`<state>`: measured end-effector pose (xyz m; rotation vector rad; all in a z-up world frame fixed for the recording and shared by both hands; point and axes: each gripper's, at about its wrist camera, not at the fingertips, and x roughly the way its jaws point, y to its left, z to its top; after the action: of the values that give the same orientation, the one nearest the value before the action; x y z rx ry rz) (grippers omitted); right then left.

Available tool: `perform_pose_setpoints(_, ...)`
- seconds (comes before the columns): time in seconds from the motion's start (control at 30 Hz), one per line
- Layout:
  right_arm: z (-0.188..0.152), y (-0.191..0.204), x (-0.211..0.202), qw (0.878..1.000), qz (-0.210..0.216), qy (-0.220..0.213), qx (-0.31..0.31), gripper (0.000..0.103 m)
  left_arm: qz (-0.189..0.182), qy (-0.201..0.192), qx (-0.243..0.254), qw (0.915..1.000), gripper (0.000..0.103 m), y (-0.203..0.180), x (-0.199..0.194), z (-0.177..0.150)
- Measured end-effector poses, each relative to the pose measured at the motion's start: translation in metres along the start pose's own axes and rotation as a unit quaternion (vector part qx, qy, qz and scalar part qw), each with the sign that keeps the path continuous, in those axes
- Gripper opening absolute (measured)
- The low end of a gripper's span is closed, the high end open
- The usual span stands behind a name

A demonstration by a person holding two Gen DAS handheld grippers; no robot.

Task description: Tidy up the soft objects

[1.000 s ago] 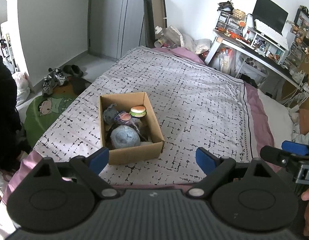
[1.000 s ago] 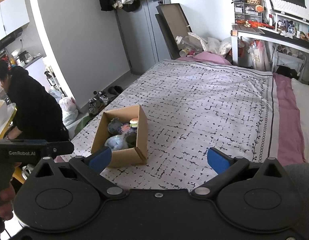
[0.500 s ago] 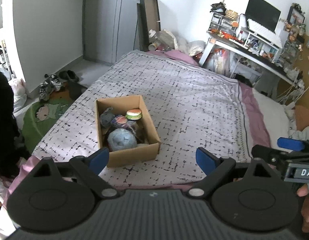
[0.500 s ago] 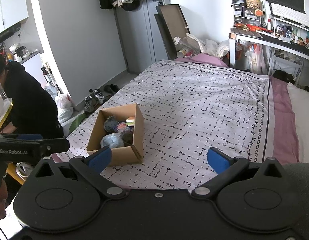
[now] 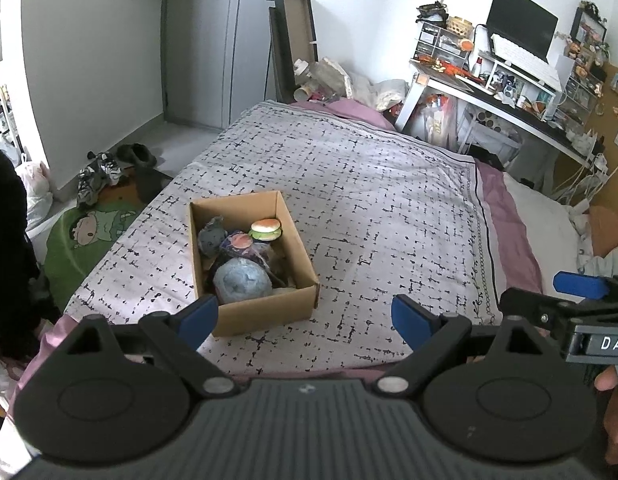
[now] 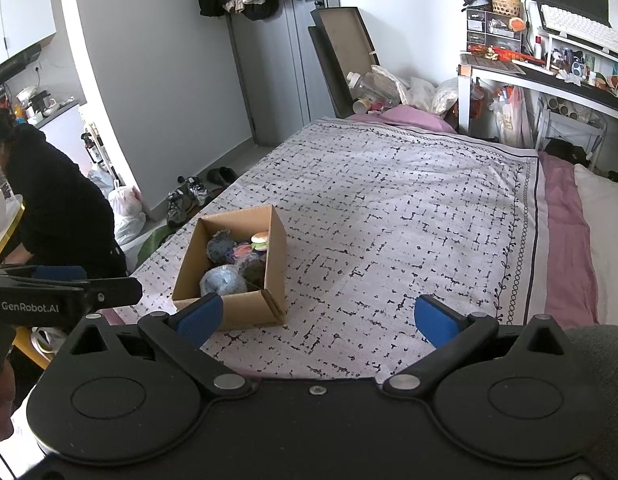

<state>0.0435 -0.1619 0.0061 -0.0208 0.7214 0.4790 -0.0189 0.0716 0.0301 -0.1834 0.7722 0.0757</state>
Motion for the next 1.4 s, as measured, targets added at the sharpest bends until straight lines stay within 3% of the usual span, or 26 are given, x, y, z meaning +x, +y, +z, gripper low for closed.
perform_pose_setpoints(1.4,-0.002,-0.011,0.016,0.999,-0.027,0.013,0.015,0.103,-0.009,0.005,0.004,0.9999,0.093,0.004,0.019,0.000)
